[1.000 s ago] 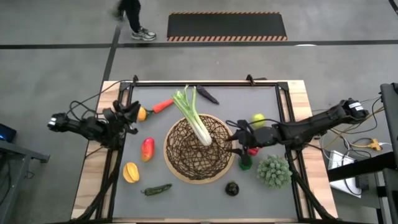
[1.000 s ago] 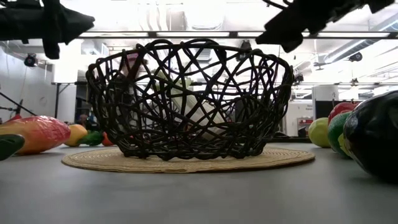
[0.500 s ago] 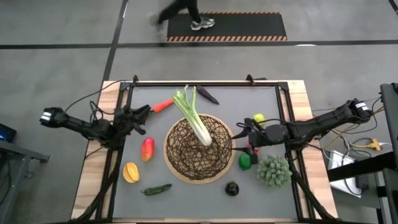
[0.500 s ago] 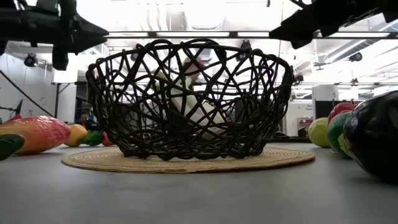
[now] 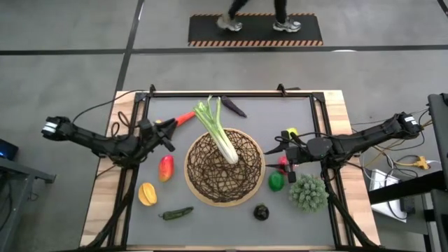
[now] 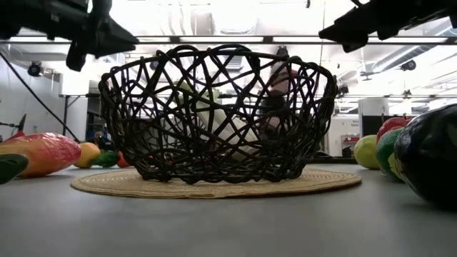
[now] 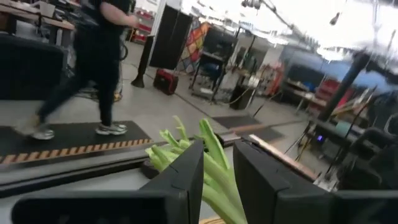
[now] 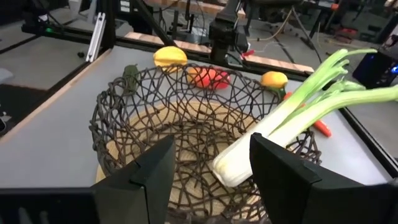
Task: Build produce basket
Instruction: Put the carrot into the wire basket
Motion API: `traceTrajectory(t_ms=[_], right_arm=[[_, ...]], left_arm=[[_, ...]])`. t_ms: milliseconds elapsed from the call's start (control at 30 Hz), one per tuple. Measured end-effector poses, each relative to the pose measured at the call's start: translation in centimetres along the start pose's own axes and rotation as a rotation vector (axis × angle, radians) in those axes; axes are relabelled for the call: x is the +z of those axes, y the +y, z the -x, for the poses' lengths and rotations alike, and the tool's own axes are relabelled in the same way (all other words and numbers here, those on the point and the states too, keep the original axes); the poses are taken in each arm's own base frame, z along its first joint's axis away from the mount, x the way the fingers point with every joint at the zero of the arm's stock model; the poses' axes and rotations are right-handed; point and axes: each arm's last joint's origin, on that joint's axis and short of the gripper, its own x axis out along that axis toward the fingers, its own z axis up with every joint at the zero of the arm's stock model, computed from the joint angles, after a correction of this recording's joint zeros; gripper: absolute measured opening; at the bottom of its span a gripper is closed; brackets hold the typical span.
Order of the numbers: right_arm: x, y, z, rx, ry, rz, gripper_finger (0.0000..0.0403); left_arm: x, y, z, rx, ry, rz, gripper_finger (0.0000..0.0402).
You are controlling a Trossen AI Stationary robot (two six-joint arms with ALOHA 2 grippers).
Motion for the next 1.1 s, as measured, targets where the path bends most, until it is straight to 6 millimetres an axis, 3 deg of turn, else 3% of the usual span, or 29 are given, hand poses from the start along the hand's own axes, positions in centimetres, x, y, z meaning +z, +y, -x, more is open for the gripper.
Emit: traceTrajectory(t_ms=[300,533,667,833,1100], right_arm=[[-0.1,0.0,0.0,0.001,0.012,0.002,0.0190],[-0.1,0.0,0.0,0.001,0.012,0.019,0.0190],[-0.1,0.0,0.0,0.001,0.012,0.028,0.0190],[-0.1,0.0,0.0,0.001,0.011,0.028,0.0190],[-0.1,0.0,0.0,0.001,0.011,0.035,0.0190]], left_arm=[[4.9,-2.1,-0.7,0.046,0.135,-0.161,0.0069],[6.9,-1.8,-2.9,0.075,0.430,-0.271,0.0034],[6.4,-0.4,-5.3,0.102,0.695,-0.295,0.0007],[4.6,2.6,-8.3,0.100,1.014,-0.338,0.0002],[1.9,7.7,-12.3,0.167,1.294,-0.477,0.0003]])
